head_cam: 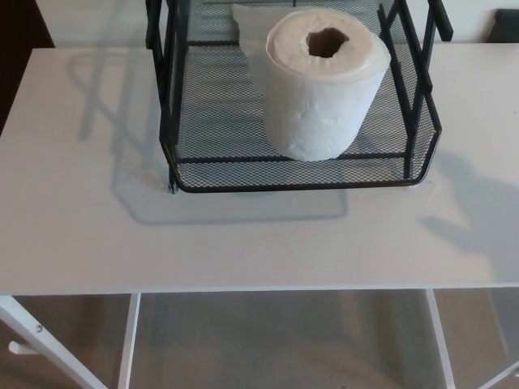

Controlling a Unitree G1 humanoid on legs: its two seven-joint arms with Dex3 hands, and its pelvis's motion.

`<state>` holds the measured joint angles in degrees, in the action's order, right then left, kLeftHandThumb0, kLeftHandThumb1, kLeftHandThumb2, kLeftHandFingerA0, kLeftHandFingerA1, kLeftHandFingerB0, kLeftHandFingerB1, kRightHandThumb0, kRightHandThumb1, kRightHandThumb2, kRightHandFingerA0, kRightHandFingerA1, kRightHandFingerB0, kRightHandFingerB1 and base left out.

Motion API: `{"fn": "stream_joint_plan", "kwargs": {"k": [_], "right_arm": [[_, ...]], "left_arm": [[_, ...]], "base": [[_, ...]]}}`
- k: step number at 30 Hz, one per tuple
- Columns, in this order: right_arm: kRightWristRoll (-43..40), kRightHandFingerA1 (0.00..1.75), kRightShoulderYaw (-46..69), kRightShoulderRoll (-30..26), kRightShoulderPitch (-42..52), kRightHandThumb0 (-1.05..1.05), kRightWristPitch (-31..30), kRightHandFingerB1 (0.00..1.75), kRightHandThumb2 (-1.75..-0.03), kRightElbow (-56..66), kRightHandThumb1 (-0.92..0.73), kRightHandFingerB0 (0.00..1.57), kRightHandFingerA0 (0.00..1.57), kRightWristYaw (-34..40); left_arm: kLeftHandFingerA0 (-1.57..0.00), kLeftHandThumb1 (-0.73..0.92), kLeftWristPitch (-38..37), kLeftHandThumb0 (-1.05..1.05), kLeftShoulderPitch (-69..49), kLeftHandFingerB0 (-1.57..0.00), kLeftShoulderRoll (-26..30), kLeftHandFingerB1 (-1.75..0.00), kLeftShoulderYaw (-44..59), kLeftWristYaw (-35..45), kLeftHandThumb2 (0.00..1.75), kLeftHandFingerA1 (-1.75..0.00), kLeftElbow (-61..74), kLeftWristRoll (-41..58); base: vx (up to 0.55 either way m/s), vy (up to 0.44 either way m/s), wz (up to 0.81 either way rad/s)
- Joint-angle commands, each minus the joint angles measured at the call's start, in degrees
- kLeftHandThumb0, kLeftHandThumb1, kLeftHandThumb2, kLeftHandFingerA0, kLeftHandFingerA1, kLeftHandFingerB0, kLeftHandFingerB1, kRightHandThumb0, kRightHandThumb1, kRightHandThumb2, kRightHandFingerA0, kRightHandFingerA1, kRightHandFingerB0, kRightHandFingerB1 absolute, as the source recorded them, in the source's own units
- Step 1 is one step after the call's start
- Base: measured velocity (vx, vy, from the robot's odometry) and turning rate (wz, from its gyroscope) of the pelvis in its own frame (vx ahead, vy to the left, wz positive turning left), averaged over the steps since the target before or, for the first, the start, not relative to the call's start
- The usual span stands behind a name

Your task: The robot walks towards a desk on which a file tray is kept in the middle and a toilet paper roll is kept on its right. The robot uses its right hand to hook on finger in the gap of the roll and grabs it, lifts it and places it on the tray.

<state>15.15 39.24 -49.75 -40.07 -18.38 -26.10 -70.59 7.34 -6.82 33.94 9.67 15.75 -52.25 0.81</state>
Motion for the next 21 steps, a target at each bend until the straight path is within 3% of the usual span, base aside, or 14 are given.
{"fn": "stream_joint_plan", "kwargs": {"k": [1, 2, 4, 5, 11, 13, 14, 15, 16, 17, 18, 19, 20, 21], "right_arm": [[-17.12, 1.55, 40.65, 22.63, 22.62, -0.55, 20.89, 0.45, -0.8, -18.58, -0.42, 0.05, 0.36, 65.12], [-16.52, 1.56, 40.48, 23.6, 23.11, -0.55, 21.21, 0.44, -0.81, -18.37, -0.43, 0.04, 0.85, 66.36], [-18.53, 1.44, 41.35, 23.62, 23.07, -0.51, 19.05, 0.52, -0.89, -21.63, -0.4, 0.09, 0.89, 67.54], [-19.57, 1.34, 41.98, 23.37, 22.96, -0.53, 17.99, 0.52, -0.97, -22.57, -0.36, 0.04, 1.19, 66.83], [-22.35, 1.35, 45.23, 23.17, 21.77, -0.51, 4.01, 0.59, -0.91, -25.89, -0.27, 0.09, 1.25, 66.7], [-20.05, 1.33, 41.71, 26.16, 24.44, -0.46, 6.63, 0.25, -0.88, -25.28, -0.37, 0.0, 1.03, 63.34], [-20.22, 1.25, 41.43, 26.96, 25.42, -0.48, 7.2, 0.26, -0.93, -26.08, -0.35, 0.0, 1.13, 62.48], [-20.78, 1.56, 42.42, 27.65, 25.36, -0.43, 6.39, 0.23, -0.81, -26.21, -0.33, 0.05, 0.5, 63.31], [-21.33, 0.86, 43.25, 28.38, 25.29, -0.55, 4.61, 0.32, -0.93, -26.41, -0.34, 0.0, 0.18, 63.26], [-21.55, 1.2, 43.39, 28.35, 25.16, -0.43, 4.24, 0.1, -0.84, -26.73, -0.4, 0.0, 0.0, 62.84], [-21.69, 1.2, 43.73, 28.3, 24.77, -0.43, 4.04, 0.1, -0.84, -26.99, -0.4, 0.0, 0.0, 63.29], [-21.67, 0.74, 43.15, 28.14, 25.16, -0.43, 4.4, 0.0, -0.9, -27.43, -0.38, 0.0, 0.0, 61.22], [-21.62, 0.74, 43.16, 28.13, 25.17, -0.43, 4.47, 0.0, -0.9, -27.51, -0.38, 0.0, 0.0, 61.02], [-22.5, 1.21, 44.39, 28.89, 24.43, -0.43, 5.27, 0.18, -0.8, -27.5, -0.37, 0.0, 0.01, 62.42]], "left_arm": [[-0.16, 0.92, 0.8, -0.79, 0.46, -0.23, 1.33, -0.44, 1.5, -0.73, 0.7, -0.53, -0.13, 0.52], [-0.15, 0.92, 0.55, -0.8, 0.45, -0.23, 1.27, -0.44, 1.62, -0.69, 0.69, -0.53, -0.26, 0.65], [-0.16, 0.92, 0.62, -0.8, 0.75, -0.23, 1.42, -0.44, 1.32, -0.99, 0.69, -0.52, -0.14, 0.24], [-0.16, 0.92, 0.56, -0.8, 0.81, -0.23, 1.47, -0.44, 1.4, -0.91, 0.7, -0.53, -0.1, 0.32], [-0.16, 0.92, -0.3, -0.81, 0.27, -0.23, 1.04, -0.44, 2.23, -0.96, 0.7, -0.53, -0.44, 1.12], [-0.15, 0.92, -0.41, -0.8, 0.18, -0.22, 1.18, -0.43, 1.91, -0.88, 0.71, -0.51, -0.37, 0.8], [-0.16, 0.92, -0.42, -0.79, 0.19, -0.23, 1.14, -0.43, 1.97, -0.96, 0.71, -0.52, -0.43, 0.84], [-0.16, 0.92, 0.16, -0.79, 0.26, -0.23, 1.1, -0.43, 2.07, -1.11, 0.7, -0.52, -0.14, 0.94], [-0.16, 0.92, 0.23, -0.78, 0.31, -0.22, 1.19, -0.44, 1.81, -1.29, 0.73, -0.53, 0.07, 0.62], [-0.16, 0.92, -0.33, -0.77, 0.33, -0.21, 1.22, -0.43, 1.72, -1.35, 0.7, -0.52, -0.33, 0.48], [-0.16, 0.92, -0.58, -0.77, 0.34, -0.21, 1.18, -0.43, 1.82, -1.44, 0.7, -0.52, -0.64, 0.54], [-0.16, 0.92, -0.82, -0.79, -0.03, -0.23, 1.13, -0.44, 1.91, -1.42, 0.72, -0.53, -0.46, 0.62], [-0.16, 0.92, -0.84, -0.79, -0.07, -0.23, 1.12, -0.44, 1.93, -1.41, 0.72, -0.53, -0.44, 0.63], [-0.15, 0.92, -1.24, -0.8, -0.05, -0.23, 1.0, -0.43, 2.06, -1.36, 0.69, -0.52, -0.94, 0.78]], "base": [[0.0, 0.0, 0.0], [0.0, 0.0, 0.0], [0.0, 0.0, 0.0], [0.0, 0.0, 0.0], [0.0, 0.0, 0.0], [0.0, 0.0, 0.0], [0.0, 0.0, 0.0], [0.0, 0.0, 0.0], [0.0, 0.0, 0.0], [0.0, 0.0, 0.0], [0.0, 0.0, 0.0], [0.0, 0.0, 0.0], [0.0, 0.0, 0.0], [0.0, 0.0, 0.0]]}}
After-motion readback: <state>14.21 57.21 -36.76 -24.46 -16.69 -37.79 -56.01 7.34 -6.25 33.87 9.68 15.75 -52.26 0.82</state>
